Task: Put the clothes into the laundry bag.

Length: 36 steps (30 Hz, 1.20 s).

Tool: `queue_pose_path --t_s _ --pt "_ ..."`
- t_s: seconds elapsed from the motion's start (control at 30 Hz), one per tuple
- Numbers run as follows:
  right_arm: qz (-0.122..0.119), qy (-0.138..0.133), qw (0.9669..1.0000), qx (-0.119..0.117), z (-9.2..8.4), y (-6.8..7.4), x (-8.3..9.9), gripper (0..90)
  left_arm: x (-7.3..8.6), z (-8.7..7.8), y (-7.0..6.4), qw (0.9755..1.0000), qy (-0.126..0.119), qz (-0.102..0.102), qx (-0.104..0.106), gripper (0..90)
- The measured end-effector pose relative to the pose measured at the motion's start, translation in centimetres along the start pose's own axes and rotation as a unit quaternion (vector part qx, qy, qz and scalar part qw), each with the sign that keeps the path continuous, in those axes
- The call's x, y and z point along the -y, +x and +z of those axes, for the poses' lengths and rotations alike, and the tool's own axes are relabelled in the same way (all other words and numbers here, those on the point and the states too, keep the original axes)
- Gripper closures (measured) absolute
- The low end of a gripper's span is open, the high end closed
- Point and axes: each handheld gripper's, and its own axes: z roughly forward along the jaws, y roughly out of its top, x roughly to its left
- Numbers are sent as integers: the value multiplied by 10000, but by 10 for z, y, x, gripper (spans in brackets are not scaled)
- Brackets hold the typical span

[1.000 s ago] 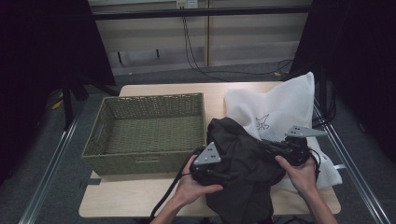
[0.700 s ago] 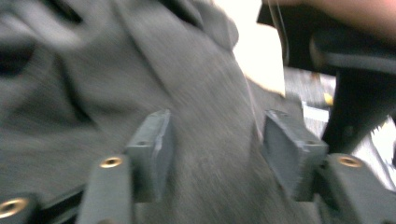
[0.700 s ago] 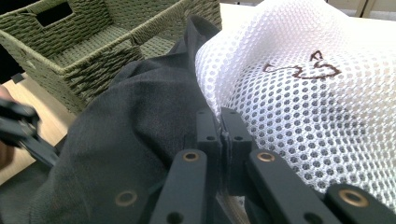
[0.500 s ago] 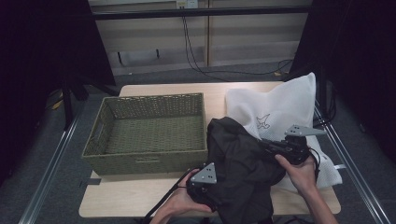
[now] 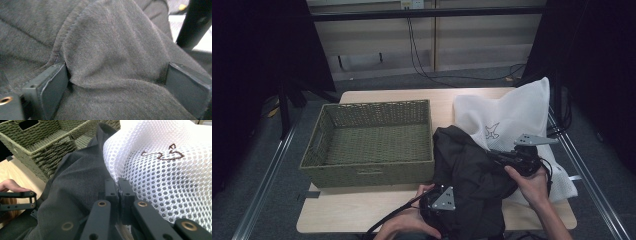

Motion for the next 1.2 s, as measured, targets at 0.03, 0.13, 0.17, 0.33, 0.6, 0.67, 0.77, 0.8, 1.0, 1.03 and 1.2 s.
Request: queue_pose_path --t_s 0.03,0.13,0.17,0.33,0.6,0.67,0.77,0.8,1.0,1.03,1.2 --pt "2 0 10000 4 0 0 0 880 1 -1 2 9999 -90 -32 -58 149" --pt "7 20 10000 16 0 1 0 881 5 -4 8 9991 -276 -63 -315 397" --pt "6 26 10000 36 1 1 0 881 5 -3 7 9987 -303 -68 -407 440" --pt "9 49 10000 30 2 2 -1 881 -1 -2 12 9964 -285 -374 -703 675" --pt "-43 -82 9999 -135 1 7 -16 883 -11 0 22 9890 -938 -1070 -403 739" --pt "-75 -156 9997 -190 0 11 -21 883 -18 -1 25 9861 -1152 -1153 -315 740" --pt "-135 -217 9994 -234 -1 16 -30 883 -29 -1 27 9833 -1304 -1229 -306 744" --pt "-125 -251 9993 -240 -1 17 -32 883 -33 -1 27 9831 -1311 -1245 -293 746" --pt "-92 -420 9981 -437 -6 23 -40 883 -55 -4 34 9790 -1571 -1252 -356 749" --pt "-66 -459 9979 -452 -7 24 -41 883 -59 -5 36 9774 -1632 -1276 -427 749" --pt "-85 -535 9970 -553 -16 28 -48 883 -76 -9 44 9725 -1811 -1352 -569 751"
